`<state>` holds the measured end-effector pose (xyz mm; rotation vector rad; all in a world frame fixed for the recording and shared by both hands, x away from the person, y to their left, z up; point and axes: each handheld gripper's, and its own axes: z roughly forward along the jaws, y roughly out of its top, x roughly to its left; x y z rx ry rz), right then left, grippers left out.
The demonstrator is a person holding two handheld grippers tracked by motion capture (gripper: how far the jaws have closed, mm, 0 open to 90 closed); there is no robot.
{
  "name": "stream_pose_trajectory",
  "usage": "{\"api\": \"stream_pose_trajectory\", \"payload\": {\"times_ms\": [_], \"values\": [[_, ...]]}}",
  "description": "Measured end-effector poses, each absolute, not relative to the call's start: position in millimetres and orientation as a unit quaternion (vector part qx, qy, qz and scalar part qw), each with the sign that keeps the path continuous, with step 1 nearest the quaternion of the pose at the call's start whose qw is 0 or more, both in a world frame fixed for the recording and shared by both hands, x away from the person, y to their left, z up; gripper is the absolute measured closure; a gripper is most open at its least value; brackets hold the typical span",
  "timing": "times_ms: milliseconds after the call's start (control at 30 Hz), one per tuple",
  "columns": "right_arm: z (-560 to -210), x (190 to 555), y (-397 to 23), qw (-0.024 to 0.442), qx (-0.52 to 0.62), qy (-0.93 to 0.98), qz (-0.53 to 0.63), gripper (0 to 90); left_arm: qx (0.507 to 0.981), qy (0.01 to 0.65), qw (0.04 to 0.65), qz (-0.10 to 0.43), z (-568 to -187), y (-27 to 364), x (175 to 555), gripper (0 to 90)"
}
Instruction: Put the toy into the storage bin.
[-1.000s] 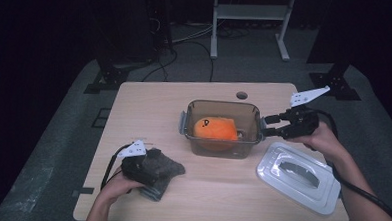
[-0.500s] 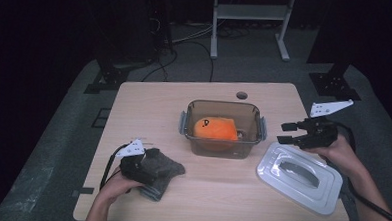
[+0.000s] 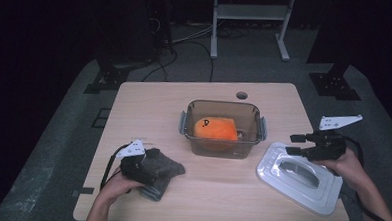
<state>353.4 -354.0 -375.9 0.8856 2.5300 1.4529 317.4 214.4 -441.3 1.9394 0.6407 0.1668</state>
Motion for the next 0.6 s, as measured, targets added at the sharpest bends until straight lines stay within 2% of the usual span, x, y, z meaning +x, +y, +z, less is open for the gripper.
{"api": "stream_pose_trajectory", "payload": {"times_ms": [600], "values": [[-412.9,335.7,-376.5,0.049,0.32,0.815,0.48,36.4,0.807,0.271,0.52,0.068,-440.8,215.1,317.1,2.7]]}}
